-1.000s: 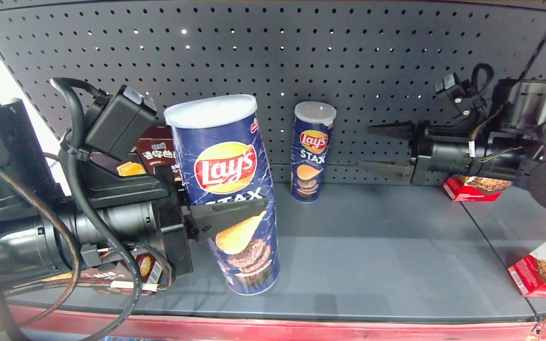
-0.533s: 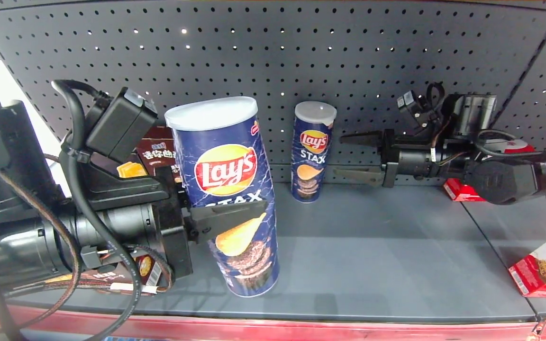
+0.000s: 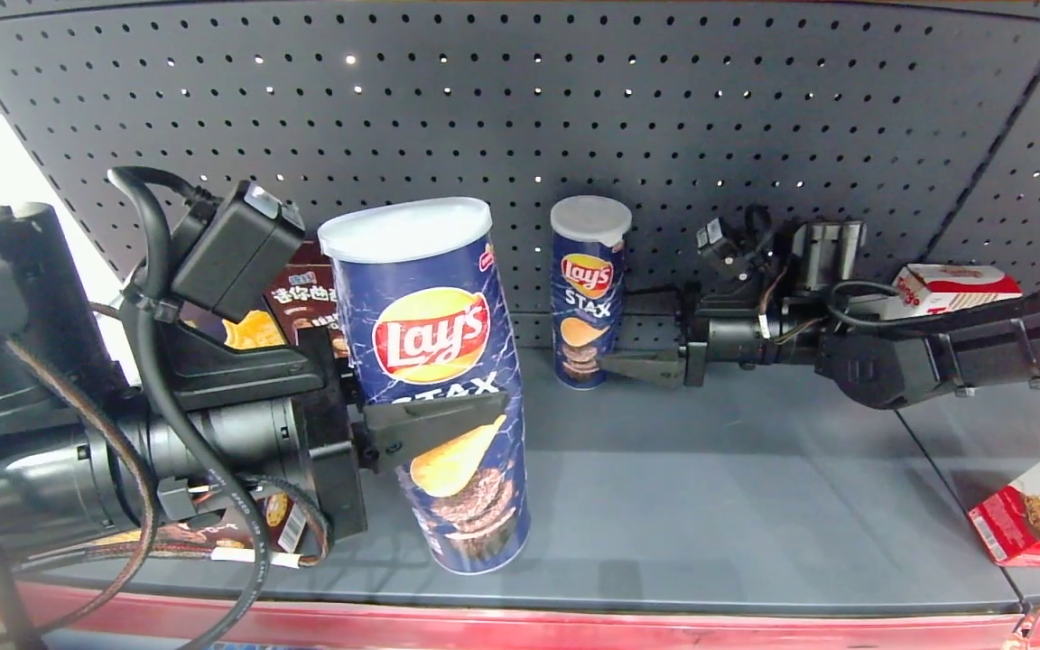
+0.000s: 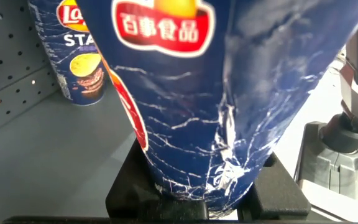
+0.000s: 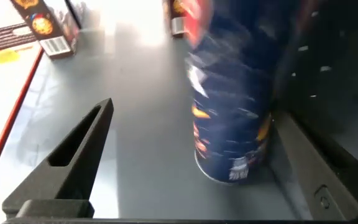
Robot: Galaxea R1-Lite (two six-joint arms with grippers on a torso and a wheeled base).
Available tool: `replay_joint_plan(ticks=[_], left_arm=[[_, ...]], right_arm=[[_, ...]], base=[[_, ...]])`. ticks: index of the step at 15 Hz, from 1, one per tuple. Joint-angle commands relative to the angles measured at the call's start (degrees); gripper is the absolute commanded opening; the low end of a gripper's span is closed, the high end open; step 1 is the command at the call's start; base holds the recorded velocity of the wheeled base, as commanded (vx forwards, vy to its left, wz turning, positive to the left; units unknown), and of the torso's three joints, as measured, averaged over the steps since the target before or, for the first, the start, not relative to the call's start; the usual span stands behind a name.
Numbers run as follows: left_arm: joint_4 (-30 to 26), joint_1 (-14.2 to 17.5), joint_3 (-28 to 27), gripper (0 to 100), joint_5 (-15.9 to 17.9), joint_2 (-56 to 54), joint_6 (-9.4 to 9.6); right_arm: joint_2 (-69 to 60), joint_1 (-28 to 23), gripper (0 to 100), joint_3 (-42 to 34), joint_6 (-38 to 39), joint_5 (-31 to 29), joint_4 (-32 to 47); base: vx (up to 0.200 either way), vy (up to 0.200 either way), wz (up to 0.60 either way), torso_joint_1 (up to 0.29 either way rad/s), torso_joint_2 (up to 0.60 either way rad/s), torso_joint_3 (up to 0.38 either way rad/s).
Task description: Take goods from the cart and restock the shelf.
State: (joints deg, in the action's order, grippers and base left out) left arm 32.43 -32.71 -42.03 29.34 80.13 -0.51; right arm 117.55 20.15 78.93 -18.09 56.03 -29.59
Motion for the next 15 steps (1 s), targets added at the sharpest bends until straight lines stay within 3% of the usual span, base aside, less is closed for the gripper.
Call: replay_joint_plan(ticks=[1,6,15], left_arm=[[0.09,0.01,0.29,0,0.01,0.12,-0.02],[0.09,0.01,0.29,0,0.01,-0.06,-0.02],[0.0,-0.25,1.25,0,0.01,0.03,-0.02]], right_arm=[[2.07,0.85,100,-0.1,-0.01,0.05,-0.03],[1.71,1.03,100,-1.59,-0.19,-0.39,-1.09],[5.58,3.32,100,3.42,2.27,-9.09,-1.97]], base=[[0.0,0.0,0.0,0.0,0.0,0.0],[0.0,0.0,0.0,0.0,0.0,0.0],[0.0,0.0,0.0,0.0,0.0,0.0]])
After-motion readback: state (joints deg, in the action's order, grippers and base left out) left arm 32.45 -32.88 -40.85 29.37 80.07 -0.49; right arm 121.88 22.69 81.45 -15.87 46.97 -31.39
